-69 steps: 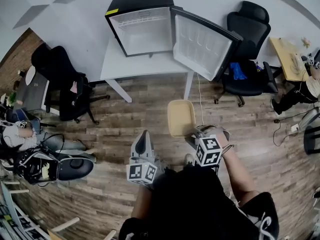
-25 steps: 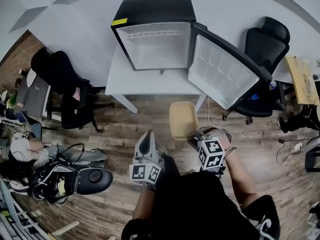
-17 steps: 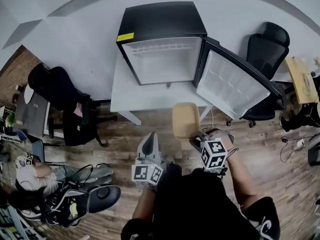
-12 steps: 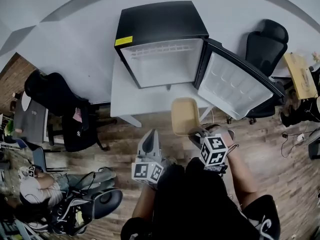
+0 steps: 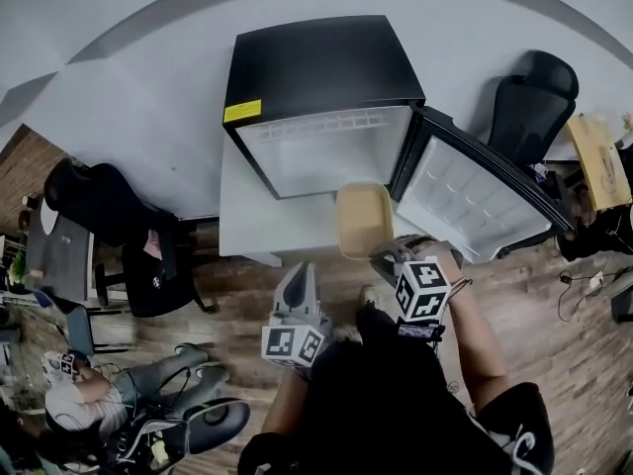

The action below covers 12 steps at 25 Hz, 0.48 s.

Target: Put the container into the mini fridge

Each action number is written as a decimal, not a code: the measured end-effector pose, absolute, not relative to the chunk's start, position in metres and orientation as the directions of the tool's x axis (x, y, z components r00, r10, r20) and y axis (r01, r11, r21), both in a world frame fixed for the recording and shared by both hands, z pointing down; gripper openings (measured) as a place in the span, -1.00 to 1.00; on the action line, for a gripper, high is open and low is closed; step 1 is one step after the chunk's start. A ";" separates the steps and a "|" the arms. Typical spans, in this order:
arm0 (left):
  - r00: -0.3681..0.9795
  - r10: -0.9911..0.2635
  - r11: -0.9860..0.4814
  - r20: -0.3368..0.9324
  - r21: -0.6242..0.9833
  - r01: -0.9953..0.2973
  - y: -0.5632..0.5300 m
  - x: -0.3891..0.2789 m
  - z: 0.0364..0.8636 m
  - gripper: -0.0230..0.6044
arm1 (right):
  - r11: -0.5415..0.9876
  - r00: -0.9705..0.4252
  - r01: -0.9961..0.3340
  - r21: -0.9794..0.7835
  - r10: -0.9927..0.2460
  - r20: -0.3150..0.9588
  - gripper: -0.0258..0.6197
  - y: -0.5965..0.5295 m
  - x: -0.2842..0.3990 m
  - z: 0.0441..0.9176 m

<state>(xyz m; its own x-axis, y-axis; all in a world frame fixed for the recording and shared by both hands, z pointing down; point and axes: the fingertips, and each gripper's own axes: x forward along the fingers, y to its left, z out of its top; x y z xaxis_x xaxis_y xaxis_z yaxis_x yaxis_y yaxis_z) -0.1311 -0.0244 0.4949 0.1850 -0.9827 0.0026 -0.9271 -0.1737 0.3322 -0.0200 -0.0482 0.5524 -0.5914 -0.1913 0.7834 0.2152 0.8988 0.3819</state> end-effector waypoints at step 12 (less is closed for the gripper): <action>0.108 -0.994 -0.104 -0.005 0.335 -0.937 -0.113 -0.162 0.491 -0.85 | 0.855 -0.634 0.281 0.436 -0.175 0.753 -0.83 -0.133 -0.051 0.520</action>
